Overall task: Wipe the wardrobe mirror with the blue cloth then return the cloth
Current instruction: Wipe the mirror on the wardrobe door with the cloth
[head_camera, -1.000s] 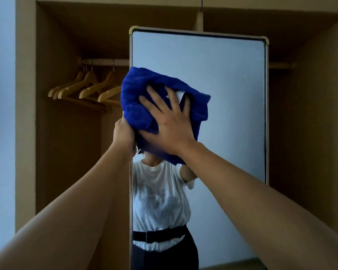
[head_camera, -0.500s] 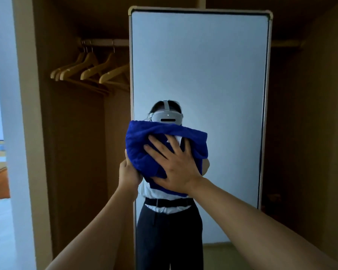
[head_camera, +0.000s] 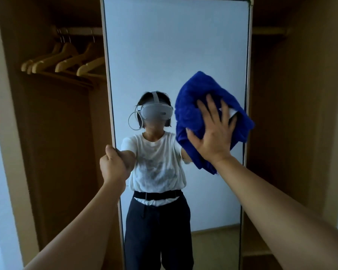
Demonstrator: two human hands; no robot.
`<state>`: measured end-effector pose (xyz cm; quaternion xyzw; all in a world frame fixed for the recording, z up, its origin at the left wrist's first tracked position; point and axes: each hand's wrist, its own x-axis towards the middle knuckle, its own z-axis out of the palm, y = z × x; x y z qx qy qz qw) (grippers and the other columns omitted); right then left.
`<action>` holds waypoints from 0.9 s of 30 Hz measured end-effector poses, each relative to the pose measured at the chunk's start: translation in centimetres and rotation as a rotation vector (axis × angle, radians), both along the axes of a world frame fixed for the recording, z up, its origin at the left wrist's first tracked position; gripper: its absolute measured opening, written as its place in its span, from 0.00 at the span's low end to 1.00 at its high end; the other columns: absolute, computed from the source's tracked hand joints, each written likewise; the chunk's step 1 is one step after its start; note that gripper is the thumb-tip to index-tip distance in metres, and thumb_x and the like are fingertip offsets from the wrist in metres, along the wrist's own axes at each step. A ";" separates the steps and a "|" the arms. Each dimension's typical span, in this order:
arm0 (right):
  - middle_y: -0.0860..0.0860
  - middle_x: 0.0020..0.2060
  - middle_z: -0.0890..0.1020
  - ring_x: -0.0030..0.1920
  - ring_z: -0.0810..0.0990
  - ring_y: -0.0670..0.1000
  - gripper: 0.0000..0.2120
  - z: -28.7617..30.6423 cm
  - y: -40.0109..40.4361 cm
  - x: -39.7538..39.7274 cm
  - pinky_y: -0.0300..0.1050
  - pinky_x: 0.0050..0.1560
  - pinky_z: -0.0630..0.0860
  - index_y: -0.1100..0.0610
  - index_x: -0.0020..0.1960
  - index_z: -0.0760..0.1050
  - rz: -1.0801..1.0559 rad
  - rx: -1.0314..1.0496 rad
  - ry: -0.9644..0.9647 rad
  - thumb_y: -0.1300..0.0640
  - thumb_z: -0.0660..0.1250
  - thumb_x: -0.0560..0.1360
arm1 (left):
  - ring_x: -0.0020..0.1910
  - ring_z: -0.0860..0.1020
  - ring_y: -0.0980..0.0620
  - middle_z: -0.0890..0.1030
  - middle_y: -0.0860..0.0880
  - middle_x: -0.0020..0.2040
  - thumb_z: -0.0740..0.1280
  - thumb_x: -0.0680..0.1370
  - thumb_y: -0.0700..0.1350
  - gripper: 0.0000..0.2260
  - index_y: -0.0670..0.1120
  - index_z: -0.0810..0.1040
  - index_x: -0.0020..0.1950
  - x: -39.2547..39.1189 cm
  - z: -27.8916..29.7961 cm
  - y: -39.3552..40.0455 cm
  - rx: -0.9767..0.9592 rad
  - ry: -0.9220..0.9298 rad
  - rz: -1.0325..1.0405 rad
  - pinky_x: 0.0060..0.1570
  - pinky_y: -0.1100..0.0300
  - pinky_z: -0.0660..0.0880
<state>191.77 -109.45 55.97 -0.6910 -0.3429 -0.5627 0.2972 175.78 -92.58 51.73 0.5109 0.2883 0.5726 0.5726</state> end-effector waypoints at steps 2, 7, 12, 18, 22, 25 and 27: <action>0.49 0.75 0.60 0.74 0.54 0.59 0.33 -0.5 -0.9 0.9 0.69 0.67 0.53 0.50 0.75 0.60 -0.038 0.054 0.060 0.38 0.57 0.73 | 0.50 0.72 0.48 0.74 0.45 0.51 0.51 0.82 0.53 0.19 0.42 0.73 0.60 0.0 0.0 0.1 -0.002 0.001 -0.003 0.48 0.54 0.66; 0.50 0.75 0.60 0.74 0.55 0.61 0.33 -0.4 -1.7 1.4 0.70 0.66 0.54 0.50 0.74 0.60 -0.089 0.055 0.066 0.38 0.58 0.73 | 0.47 0.74 0.47 0.75 0.45 0.48 0.51 0.82 0.54 0.19 0.42 0.73 0.55 0.3 -0.2 0.7 -0.015 -0.008 -0.013 0.46 0.54 0.68; 0.51 0.75 0.60 0.73 0.56 0.63 0.33 4.0 -0.1 -0.2 0.71 0.65 0.55 0.50 0.74 0.60 -0.078 0.028 0.018 0.37 0.58 0.73 | 0.44 0.75 0.45 0.76 0.45 0.40 0.51 0.81 0.55 0.18 0.45 0.69 0.39 0.5 -0.3 1.2 -0.006 -0.001 0.000 0.46 0.54 0.71; 0.49 0.77 0.53 0.75 0.51 0.62 0.35 10.8 4.2 -4.7 0.70 0.67 0.52 0.48 0.76 0.55 -0.045 -0.094 -0.037 0.35 0.55 0.73 | 0.36 0.73 0.48 0.72 0.47 0.34 0.51 0.82 0.53 0.19 0.47 0.67 0.34 0.1 -0.3 1.1 -0.028 -0.010 -0.035 0.42 0.53 0.70; 0.50 0.76 0.57 0.75 0.54 0.62 0.35 8.6 6.8 -6.8 0.71 0.66 0.54 0.49 0.76 0.58 -0.031 -0.175 -0.160 0.36 0.55 0.73 | 0.19 0.70 0.58 0.70 0.52 0.18 0.50 0.81 0.57 0.20 0.48 0.60 0.32 0.6 0.2 1.0 -0.078 -0.059 -0.091 0.32 0.63 0.66; 0.52 0.75 0.61 0.73 0.58 0.62 0.34 3.7 8.1 -7.4 0.70 0.64 0.56 0.50 0.75 0.62 0.008 -0.226 -0.253 0.36 0.58 0.72 | 0.18 0.70 0.62 0.71 0.53 0.19 0.51 0.80 0.55 0.19 0.47 0.62 0.32 0.6 0.0 1.6 -0.075 -0.057 -0.157 0.27 0.71 0.71; 0.52 0.75 0.62 0.73 0.59 0.62 0.35 -0.2 8.6 -7.7 0.69 0.64 0.56 0.51 0.75 0.62 0.032 -0.270 -0.280 0.36 0.59 0.72 | 0.36 0.77 0.52 0.75 0.47 0.34 0.54 0.76 0.57 0.15 0.49 0.68 0.36 0.0 -0.3 1.8 -0.018 -0.050 -0.233 0.45 0.56 0.79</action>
